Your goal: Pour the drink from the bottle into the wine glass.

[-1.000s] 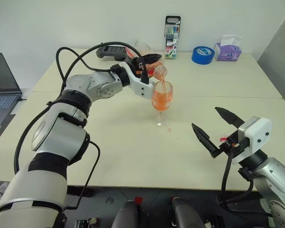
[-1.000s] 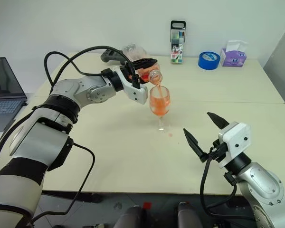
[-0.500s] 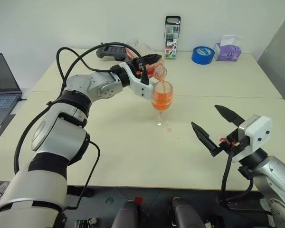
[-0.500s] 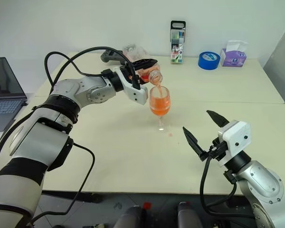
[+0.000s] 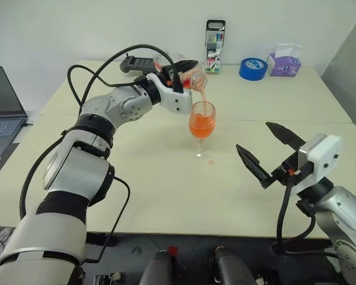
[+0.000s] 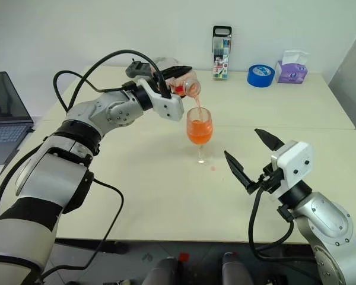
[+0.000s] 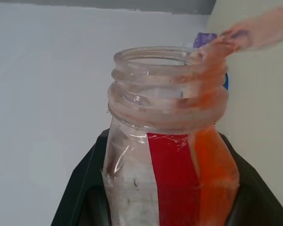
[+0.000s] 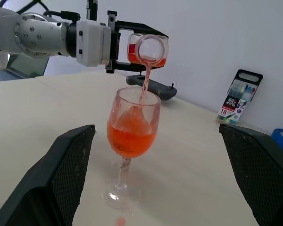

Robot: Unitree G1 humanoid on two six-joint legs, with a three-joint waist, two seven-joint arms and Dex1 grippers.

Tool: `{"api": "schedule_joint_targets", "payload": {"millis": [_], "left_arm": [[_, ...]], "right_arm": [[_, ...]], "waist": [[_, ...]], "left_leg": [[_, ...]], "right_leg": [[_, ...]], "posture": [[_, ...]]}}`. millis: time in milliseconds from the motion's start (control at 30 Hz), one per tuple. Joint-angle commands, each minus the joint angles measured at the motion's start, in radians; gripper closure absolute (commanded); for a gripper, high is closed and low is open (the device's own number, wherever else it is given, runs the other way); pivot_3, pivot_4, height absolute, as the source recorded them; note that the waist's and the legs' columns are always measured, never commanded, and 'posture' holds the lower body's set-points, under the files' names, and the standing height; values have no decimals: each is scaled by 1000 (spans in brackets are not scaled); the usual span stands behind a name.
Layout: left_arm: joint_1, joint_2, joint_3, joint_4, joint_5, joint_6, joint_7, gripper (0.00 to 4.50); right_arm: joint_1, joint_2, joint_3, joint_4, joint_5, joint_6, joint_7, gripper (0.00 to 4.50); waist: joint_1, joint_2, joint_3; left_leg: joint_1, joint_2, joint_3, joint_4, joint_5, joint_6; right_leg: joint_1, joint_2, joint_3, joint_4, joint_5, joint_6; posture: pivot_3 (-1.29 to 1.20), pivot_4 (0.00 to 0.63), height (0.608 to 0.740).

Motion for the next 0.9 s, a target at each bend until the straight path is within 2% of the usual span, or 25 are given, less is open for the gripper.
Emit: {"api": "schedule_joint_targets", "payload": {"millis": [33,133,200,333,433,533,633,900], "left_arm": [[53,-22,146,-18,-237,40,-175,2599],[108,-54,259,-56,-413,121,-311,2599],[146,-80,364,-94,-558,236,-379,2603],[204,-89,512,-166,-722,487,-384,2606],[257,-83,597,-224,-808,646,-368,2609],[322,-68,651,-273,-858,771,-357,2613],[379,-54,661,-298,-857,816,-356,2613],[448,-69,654,-313,-846,781,-403,2614]], "right_arm": [[-94,-27,-16,-41,67,47,-17,0],[-208,-47,-25,-28,146,112,-37,0],[-338,-59,-30,13,228,183,-60,0],[-577,-45,-30,168,418,347,-131,0],[-726,-21,16,304,411,397,-152,0],[-861,6,96,440,407,470,-126,0],[-950,41,184,528,355,475,-85,0],[-979,70,288,576,281,471,7,0]], "waist": [[-1,0,0],[-2,0,0],[-3,0,0],[-6,0,0],[-6,0,-1],[-7,0,-1],[-8,0,-1],[0,-1,-1]], "left_leg": [[0,0,0,0,0,0],[0,0,0,0,0,0],[0,0,-1,0,0,0],[0,1,-3,1,0,0],[-1,1,-4,1,0,1],[-2,1,-5,1,1,1],[-4,1,-4,1,1,1],[-7,-1,-3,2,1,1]], "right_leg": [[0,0,0,0,0,0],[0,0,0,1,0,0],[0,0,0,1,0,0],[-1,0,0,2,0,0],[-2,-1,0,2,0,0],[-4,-1,1,3,0,-1],[-8,-1,1,4,0,-1],[-10,-4,2,3,1,-1]], "posture": [[0,150,740],[0,150,740],[0,150,740],[0,150,740],[0,150,740],[0,150,740],[0,150,740],[0,150,740]]}}
